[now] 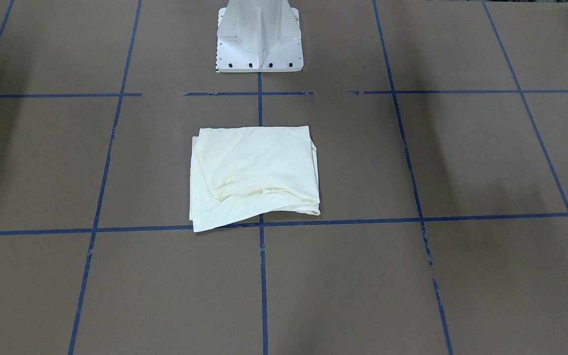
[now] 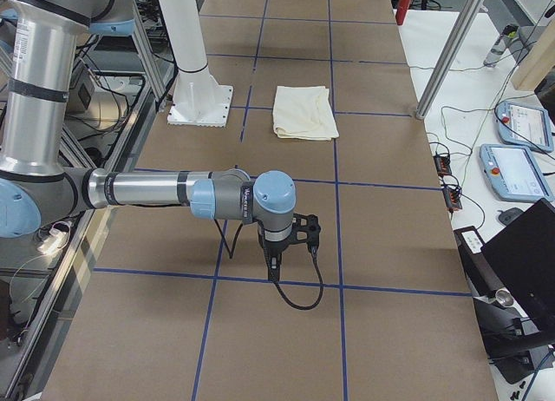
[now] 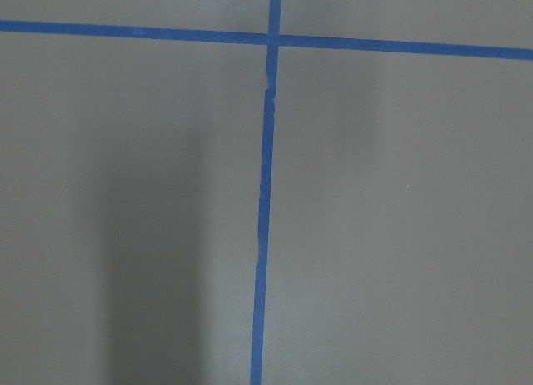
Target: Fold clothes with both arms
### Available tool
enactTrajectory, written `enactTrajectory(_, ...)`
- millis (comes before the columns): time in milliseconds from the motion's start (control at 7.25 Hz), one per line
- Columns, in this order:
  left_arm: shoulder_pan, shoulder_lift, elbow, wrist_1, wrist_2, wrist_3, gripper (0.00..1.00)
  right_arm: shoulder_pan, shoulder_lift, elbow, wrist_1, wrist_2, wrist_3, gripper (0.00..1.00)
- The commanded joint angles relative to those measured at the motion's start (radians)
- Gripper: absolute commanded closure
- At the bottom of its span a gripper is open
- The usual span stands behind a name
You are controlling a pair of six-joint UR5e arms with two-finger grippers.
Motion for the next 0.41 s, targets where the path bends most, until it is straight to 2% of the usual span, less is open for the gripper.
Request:
enactTrajectory(0, 0.001, 0.0, 0.002, 0.0, 0.0, 0.0, 0.01, 0.0, 0.0, 0.0, 0.0, 0.0, 0.0, 0.0)
enactTrajectory(276, 0.001, 0.0, -0.003, 0.0, 0.0, 0.0, 0.01, -0.001, -0.002, 0.0, 0.0, 0.0, 0.0, 0.0)
